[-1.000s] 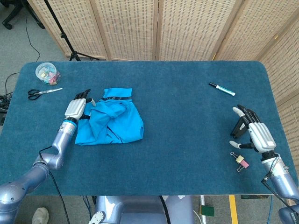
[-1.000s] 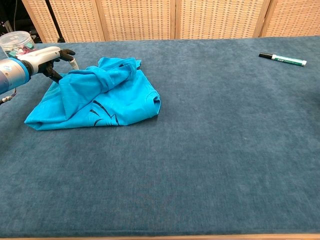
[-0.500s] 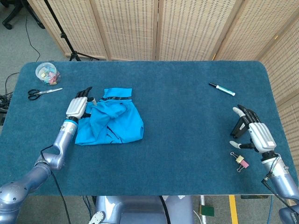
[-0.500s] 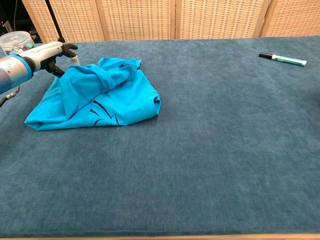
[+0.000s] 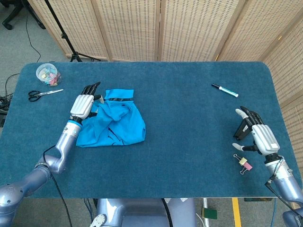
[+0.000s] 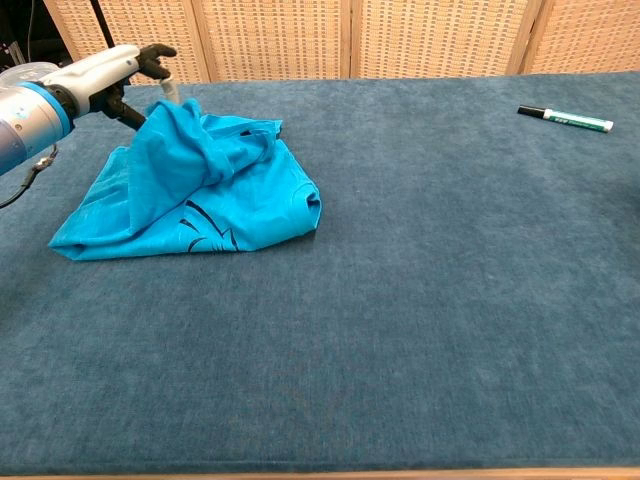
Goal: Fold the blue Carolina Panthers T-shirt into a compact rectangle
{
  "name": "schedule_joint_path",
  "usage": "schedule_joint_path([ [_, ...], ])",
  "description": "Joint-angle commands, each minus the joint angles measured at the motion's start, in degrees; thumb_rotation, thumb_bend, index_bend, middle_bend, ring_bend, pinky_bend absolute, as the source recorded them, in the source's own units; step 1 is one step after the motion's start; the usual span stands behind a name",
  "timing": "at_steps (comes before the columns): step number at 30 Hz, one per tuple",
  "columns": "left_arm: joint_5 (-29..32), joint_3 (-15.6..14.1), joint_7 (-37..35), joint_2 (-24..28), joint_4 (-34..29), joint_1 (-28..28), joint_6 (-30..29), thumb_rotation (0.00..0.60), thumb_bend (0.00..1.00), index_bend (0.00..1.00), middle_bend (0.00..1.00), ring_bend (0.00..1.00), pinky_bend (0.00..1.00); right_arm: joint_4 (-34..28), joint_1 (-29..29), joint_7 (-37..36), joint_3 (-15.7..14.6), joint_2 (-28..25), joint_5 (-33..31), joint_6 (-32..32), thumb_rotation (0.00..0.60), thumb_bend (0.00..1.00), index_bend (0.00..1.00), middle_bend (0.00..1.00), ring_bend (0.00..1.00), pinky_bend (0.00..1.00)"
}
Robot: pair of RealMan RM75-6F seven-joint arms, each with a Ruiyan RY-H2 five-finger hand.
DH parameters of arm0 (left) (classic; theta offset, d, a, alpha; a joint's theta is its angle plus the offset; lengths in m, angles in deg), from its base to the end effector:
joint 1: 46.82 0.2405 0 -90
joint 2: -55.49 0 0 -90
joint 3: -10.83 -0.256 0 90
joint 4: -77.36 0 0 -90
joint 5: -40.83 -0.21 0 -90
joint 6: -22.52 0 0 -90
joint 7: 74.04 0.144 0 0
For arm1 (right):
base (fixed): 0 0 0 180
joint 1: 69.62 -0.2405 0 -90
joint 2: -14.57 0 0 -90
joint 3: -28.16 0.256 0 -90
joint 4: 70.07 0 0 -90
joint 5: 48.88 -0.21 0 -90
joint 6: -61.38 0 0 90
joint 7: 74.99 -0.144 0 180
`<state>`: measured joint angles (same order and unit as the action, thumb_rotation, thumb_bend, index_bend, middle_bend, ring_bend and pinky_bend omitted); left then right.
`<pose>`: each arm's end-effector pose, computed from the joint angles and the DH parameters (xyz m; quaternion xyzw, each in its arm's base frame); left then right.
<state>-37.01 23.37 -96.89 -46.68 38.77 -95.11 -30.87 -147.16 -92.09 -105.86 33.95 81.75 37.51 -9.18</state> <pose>-0.1984 0.4424 0.0006 -0.6528 -0.4065 -0.4638 0.4399 -0.2971 -0.2960 0.1492 0.6016 -0.4597 0.4846 0.4381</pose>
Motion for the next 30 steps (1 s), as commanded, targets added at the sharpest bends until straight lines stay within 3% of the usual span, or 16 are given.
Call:
schedule_joint_path([
  [1,-1.2,-0.5,1.9,0.7,-2.3,-0.5,-1.8,0.6,0.52,0.64,0.0,0.0,0.0,-0.1,0.0,-0.1,0.0,-0.1,0.0,-0.1,0.6,0.0,0.0,0.0,0.0,0.0],
  [17,-4.7,-1.6,14.8,-0.2,-10.5,-4.5,-4.1,0.6,0.51,0.65,0.0,0.0,0.0,-0.4,0.2,-1.2,-0.1,-0.7,0.4,-0.6,0.6,0.0,0.0,0.0,0.0,0.0],
  [30,-8.8,-6.2,18.4,-2.5,-10.9,-5.2,-3.8,0.6,0.49,0.65,0.0,0.0,0.0,-0.6,0.4,-1.7,-0.3,-0.9,1.0,-1.2,0.6,0.0,0.0,0.0,0.0,0.0],
])
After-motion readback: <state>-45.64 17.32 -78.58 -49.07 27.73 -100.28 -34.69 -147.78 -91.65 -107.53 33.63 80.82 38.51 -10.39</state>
